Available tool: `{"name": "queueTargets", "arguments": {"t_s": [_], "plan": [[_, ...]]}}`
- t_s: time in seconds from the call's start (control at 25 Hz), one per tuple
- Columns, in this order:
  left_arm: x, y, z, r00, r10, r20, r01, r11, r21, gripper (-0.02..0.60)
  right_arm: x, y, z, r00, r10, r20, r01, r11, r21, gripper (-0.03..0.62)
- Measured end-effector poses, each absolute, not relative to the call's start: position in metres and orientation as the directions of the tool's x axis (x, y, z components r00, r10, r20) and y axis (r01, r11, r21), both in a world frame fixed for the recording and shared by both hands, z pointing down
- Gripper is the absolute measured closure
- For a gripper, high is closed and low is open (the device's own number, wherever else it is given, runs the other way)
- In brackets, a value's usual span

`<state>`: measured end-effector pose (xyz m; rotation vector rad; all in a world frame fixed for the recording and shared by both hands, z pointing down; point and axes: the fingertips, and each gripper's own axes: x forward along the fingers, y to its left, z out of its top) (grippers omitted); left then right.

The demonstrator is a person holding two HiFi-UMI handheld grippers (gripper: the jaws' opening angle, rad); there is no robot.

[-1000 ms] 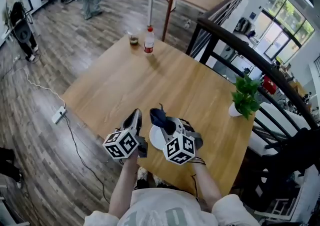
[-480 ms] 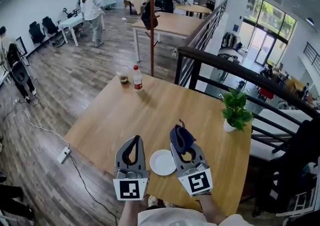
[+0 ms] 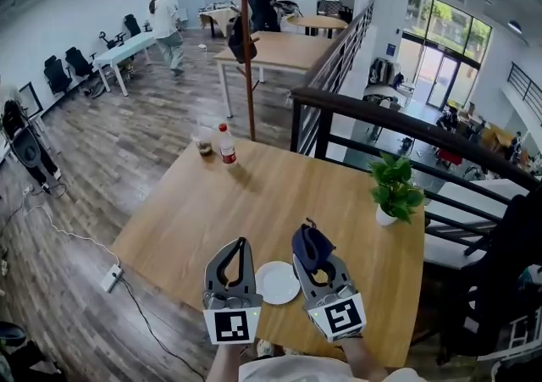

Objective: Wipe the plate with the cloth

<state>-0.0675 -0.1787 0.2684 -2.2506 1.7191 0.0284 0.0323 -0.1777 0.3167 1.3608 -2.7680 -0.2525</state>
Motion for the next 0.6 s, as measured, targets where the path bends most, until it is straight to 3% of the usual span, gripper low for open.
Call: {"name": "queueTargets", "arguments": {"t_s": [0.6], "plan": [[-0.0702, -0.1787, 0.2726, 0.284, -0.943, -0.174, -0.951, -0.255, -0.173, 0.575, 0.0303, -0.174, 0.3186, -0.615, -0.788, 0.002, -0.77, 0.602, 0.212, 0.54]]}}
